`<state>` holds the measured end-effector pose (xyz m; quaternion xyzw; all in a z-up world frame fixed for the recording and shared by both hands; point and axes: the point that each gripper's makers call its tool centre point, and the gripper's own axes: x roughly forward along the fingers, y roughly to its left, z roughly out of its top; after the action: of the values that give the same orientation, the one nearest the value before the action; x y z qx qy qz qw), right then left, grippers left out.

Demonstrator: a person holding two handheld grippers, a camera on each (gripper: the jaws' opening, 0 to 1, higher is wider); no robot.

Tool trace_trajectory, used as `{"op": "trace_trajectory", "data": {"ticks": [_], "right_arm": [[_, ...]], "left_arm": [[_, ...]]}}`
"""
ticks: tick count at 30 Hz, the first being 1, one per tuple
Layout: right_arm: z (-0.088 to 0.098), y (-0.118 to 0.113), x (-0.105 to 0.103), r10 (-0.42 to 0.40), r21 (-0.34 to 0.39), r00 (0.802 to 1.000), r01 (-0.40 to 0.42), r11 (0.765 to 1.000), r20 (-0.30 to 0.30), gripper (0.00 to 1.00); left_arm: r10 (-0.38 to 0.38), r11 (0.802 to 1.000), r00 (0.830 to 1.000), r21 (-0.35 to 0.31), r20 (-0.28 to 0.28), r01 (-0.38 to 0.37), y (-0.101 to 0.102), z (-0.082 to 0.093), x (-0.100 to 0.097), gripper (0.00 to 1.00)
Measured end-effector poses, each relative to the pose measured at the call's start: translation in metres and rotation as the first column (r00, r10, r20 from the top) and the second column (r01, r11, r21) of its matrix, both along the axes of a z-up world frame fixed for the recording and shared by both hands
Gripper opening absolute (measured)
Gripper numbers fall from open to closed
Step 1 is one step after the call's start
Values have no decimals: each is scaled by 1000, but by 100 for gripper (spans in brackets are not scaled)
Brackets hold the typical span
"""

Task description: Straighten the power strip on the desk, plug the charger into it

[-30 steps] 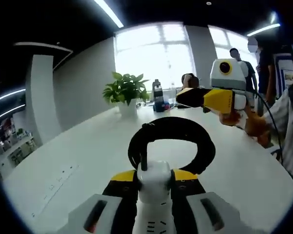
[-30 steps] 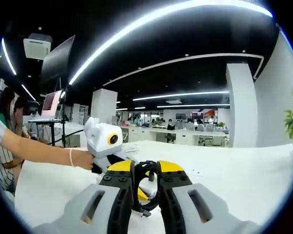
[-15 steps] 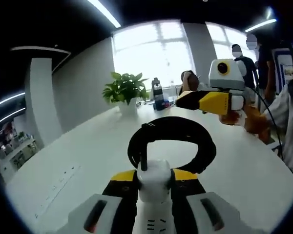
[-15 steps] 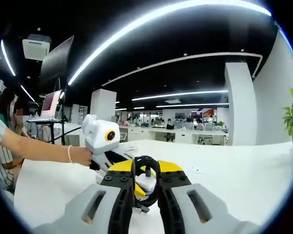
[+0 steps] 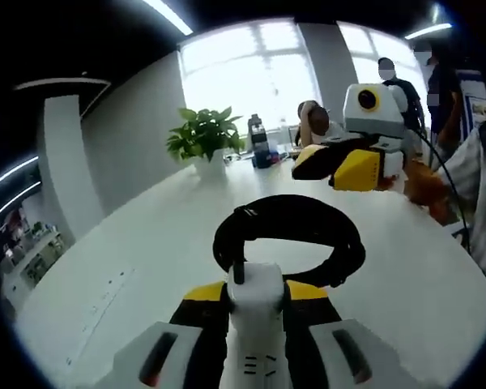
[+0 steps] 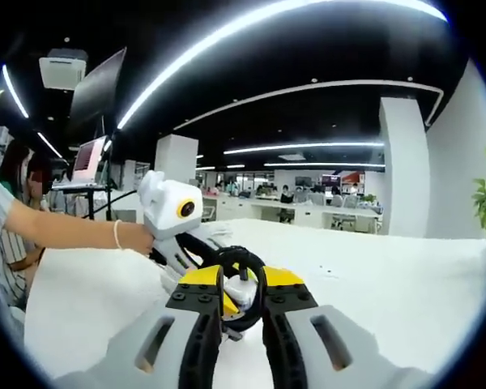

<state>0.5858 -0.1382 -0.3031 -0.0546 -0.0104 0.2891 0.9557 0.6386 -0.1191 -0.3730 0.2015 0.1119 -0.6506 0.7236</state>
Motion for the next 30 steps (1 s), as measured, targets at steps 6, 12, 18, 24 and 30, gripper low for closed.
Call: {"op": "trace_trajectory", "data": {"ticks": [6,12,18,24,30], "right_arm": [[-6,1,-3,14,-13,1000,-14,1000,-23,17],[-10,2,-5,25,-19,999,-25,999,-43,17],[-10,5,-6,31,-16,998,-32,999,-49,17],[-10,6,-8,37,-20,998,-38,999,-52,18],[-11,5,-9,35,-44,998,-38,998,-53,21]], "left_arm": [[30,999,999,-12,-34,-30,1,0,1,24],[69,998,997,-4,-43,-69,3,-1,0,26],[105,994,993,2,-58,-105,8,-3,-2,37],[131,991,990,-2,-50,-131,11,0,3,43],[170,985,984,1,-61,-170,25,0,-2,49]]}}
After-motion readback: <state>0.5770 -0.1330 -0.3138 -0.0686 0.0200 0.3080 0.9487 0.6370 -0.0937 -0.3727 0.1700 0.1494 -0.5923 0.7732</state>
